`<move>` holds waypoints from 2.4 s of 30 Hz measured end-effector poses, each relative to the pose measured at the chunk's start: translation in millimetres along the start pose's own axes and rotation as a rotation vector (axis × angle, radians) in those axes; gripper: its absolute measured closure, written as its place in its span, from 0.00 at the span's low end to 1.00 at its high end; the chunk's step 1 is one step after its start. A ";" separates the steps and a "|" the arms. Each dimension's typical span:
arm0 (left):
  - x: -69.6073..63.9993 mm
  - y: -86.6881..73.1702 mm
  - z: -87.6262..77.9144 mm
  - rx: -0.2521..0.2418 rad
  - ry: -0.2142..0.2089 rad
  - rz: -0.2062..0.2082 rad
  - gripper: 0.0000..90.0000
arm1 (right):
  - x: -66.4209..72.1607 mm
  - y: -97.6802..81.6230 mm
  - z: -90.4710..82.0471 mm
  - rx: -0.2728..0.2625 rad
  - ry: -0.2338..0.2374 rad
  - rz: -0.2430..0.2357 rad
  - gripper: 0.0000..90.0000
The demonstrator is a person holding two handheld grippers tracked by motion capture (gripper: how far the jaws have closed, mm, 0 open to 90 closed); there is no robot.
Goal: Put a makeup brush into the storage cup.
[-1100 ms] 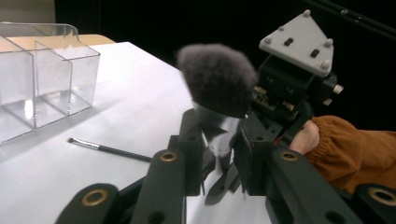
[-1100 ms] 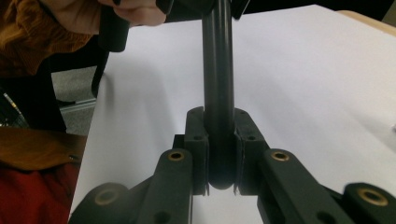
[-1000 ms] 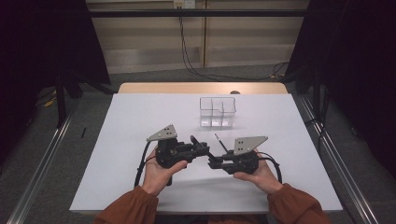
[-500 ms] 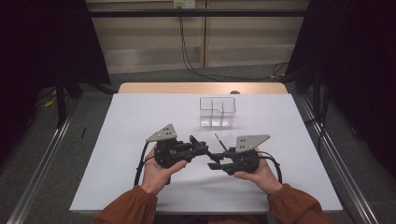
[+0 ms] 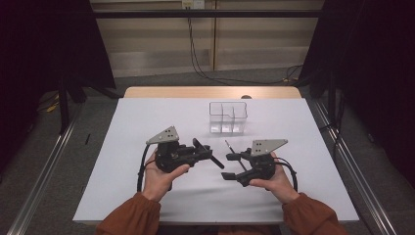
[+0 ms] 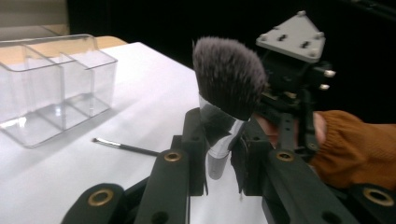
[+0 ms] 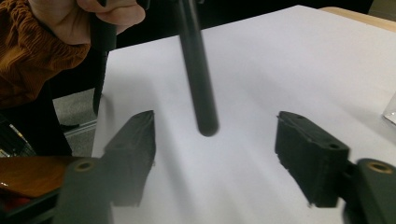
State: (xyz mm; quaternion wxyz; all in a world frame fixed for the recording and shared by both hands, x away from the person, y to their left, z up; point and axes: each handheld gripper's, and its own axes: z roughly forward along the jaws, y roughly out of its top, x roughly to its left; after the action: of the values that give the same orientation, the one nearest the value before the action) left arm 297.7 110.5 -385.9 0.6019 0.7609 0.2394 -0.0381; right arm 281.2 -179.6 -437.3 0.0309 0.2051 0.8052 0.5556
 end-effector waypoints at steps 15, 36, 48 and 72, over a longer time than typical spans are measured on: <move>-1.2 13.6 -13.2 0.087 0.050 0.068 0.85 | -1.9 1.5 -3.4 -0.009 -0.029 0.034 0.00; -0.9 26.6 6.9 0.315 0.091 0.112 0.86 | -3.5 1.4 -2.7 -0.035 -0.040 0.033 0.01; 5.0 16.9 13.0 0.371 0.107 0.086 0.86 | -0.6 1.9 3.0 -0.023 -0.020 0.041 0.09; -5.2 11.9 30.3 0.364 0.052 0.061 0.86 | 10.8 -1.1 27.2 -0.041 -0.003 0.029 0.26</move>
State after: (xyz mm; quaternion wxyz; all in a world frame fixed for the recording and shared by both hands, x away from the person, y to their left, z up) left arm 305.0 78.6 -381.7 0.4490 0.8648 0.2207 -0.0427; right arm 278.5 -152.0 -446.7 0.0280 0.2170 0.7906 0.5719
